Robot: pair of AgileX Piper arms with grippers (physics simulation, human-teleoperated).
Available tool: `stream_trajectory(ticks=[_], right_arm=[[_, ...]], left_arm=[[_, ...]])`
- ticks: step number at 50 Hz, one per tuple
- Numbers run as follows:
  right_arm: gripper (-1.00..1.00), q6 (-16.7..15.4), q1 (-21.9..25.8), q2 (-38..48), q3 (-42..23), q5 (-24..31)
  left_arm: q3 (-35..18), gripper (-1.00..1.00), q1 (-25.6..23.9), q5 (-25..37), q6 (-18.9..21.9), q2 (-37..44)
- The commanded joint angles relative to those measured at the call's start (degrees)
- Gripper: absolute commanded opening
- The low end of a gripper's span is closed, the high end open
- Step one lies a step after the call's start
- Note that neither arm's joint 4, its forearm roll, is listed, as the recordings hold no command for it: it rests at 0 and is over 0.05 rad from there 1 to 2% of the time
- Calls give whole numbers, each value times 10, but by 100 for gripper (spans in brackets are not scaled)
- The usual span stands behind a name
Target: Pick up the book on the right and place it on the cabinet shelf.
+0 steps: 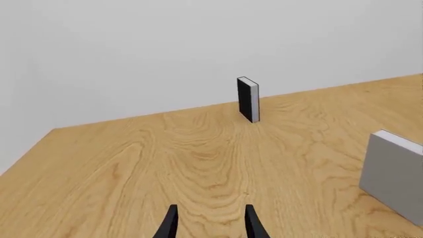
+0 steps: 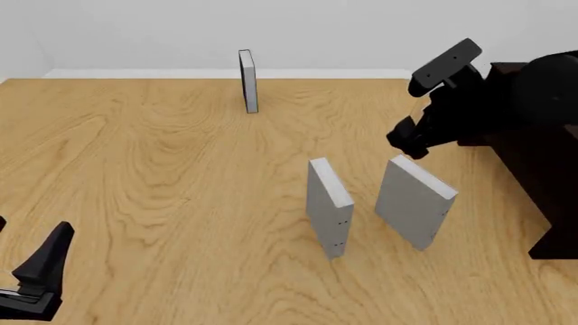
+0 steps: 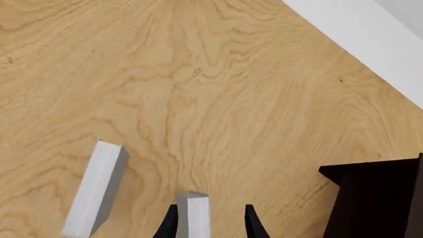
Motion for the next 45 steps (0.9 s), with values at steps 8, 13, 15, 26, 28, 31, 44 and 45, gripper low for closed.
stream_trajectory(ticks=[8, 13, 15, 26, 28, 31, 44, 45], right_arm=[[100, -8, -6, 33, 27, -39], [100, -12, -6, 37, 38, -53], [100, -9, -5, 39, 40, -55], [100, -1, -1, 49, 54, -74], [100, 1, 0, 52, 56, -77], [100, 1, 0, 56, 62, -83], [100, 6, 1, 70, 76, -104], [100, 6, 0, 70, 76, -105]], left_arm=[[0, 100, -4, 0, 6, 0], [0, 100, -4, 0, 6, 0], [0, 100, -5, 0, 7, 0], [0, 100, -7, 0, 8, 0], [0, 100, -7, 0, 8, 0], [0, 100, -8, 1, 8, 0], [0, 100, -9, 1, 11, 0], [0, 100, -10, 1, 11, 0]])
